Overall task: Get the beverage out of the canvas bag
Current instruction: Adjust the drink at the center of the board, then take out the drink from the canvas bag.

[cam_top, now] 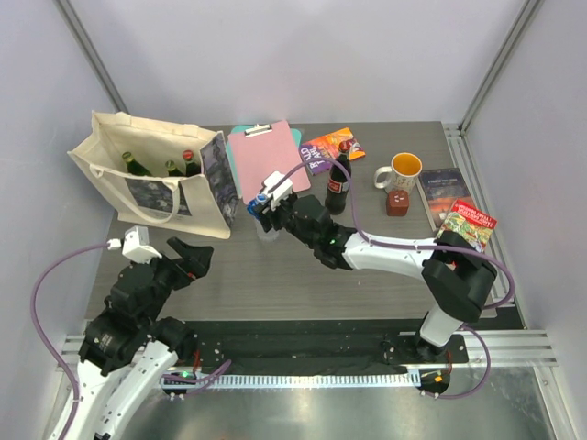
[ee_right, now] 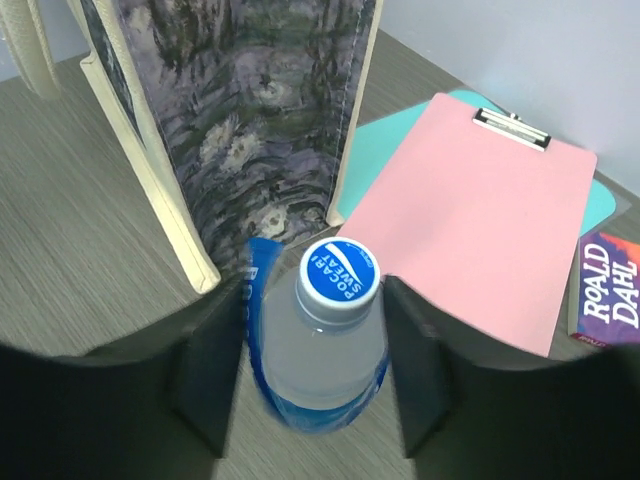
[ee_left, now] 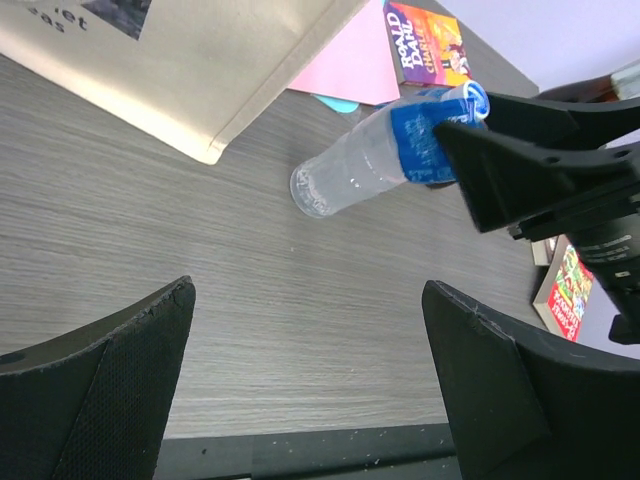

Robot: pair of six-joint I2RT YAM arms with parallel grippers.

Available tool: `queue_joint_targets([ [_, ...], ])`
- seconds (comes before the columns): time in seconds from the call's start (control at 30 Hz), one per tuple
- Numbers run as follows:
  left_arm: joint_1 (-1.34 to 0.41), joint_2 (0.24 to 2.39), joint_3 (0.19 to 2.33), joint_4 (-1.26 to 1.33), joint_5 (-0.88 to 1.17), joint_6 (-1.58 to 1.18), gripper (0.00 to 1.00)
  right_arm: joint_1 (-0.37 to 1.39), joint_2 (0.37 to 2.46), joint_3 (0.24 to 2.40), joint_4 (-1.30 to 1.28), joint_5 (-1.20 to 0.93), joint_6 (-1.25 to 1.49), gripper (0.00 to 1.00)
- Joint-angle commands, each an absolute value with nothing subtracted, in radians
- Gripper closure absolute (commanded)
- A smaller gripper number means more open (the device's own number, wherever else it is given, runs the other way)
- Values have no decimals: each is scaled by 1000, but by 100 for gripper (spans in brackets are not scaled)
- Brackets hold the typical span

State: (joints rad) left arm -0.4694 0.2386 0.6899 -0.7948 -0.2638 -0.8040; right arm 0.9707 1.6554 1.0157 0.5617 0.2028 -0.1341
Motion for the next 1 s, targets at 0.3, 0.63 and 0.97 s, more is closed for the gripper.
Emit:
queue_joint_targets([
  [0.3,-471,440,960,-684,-247,-687,5,960,1459,1086,437,204,-75,18],
  [0.63,-471,790,1333,-684,-317,-532,5,864,1259,1075,22,-524,-311,2],
  [0.97,-292,1230,1825,-885,-353,-521,2,825,1189,991,-51,-660,-308,2],
])
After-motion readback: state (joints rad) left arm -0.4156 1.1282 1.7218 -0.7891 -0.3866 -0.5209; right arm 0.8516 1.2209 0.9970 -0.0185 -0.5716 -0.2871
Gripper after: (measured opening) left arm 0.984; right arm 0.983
